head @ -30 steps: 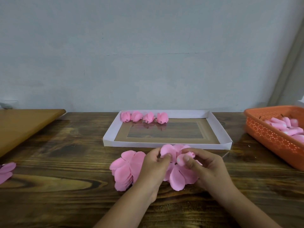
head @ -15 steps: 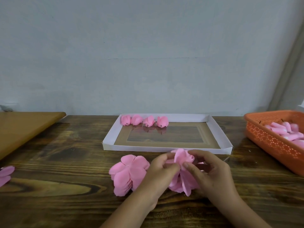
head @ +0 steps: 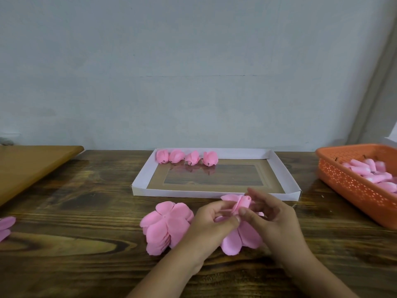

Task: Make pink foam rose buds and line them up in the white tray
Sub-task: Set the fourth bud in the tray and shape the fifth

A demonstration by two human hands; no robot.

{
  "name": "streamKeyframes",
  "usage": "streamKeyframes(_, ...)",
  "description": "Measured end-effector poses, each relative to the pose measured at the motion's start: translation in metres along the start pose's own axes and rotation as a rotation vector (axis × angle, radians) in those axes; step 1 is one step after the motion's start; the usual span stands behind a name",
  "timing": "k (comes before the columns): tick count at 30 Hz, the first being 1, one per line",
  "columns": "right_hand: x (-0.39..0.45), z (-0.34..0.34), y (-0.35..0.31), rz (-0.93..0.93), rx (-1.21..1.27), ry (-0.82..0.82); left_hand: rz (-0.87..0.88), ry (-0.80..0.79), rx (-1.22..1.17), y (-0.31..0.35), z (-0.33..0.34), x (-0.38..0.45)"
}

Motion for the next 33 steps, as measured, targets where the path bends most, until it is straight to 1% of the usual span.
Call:
streamKeyframes(2,0.0,0.0,-0.001,0.026,0.025,-0.056,0.003,-0.012,-0.009,0.0,0.0,0.0)
streamKeyframes(6,0.0,-0.001,-0.007,0.013,0.062,-0.132,-0.021,-0.016,-0.015,-0.001,-0.001,0.0)
streamKeyframes(10,0.001,-0.003,-0.004,0.032,0.049,-0.095,-0.029,-0.037,-0.04,-0.002,-0.001,0.0)
streamKeyframes(14,0.001,-0.002,-0.006,-0.003,0.033,-0.063,-0.043,-0.041,-0.072,-0.004,-0.002,0.001)
streamKeyframes(18,0.003,-0.006,-0.005,0.006,0.054,0.03,-0.118,-0.001,-0.112,-0.009,-0.002,0.005)
streamKeyframes(22,0.006,-0.009,-0.006,0.027,0.126,0.068,-0.129,0.049,-0.107,-0.013,-0.002,0.007)
streamKeyframes(27,0.003,-0.006,-0.009,-0.025,0.076,0.027,-0.191,0.142,-0.117,-0.015,-0.004,0.01)
streamKeyframes(29,0.001,-0.003,-0.01,-0.031,0.07,-0.019,-0.206,0.179,-0.15,-0.015,-0.004,0.01)
streamKeyframes(33,-0.002,-0.002,-0.01,-0.052,0.042,-0.075,-0.18,0.246,-0.177,-0.014,-0.004,0.009)
Point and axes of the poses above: each hand's wrist, its own x-axis towards the middle knuckle, its own z-axis out of the palm, y = z × x, the point moved 1 cm from there along x, towards the middle knuckle, and after that the axes turned 9 degrees about y, right-handed, at the moved point
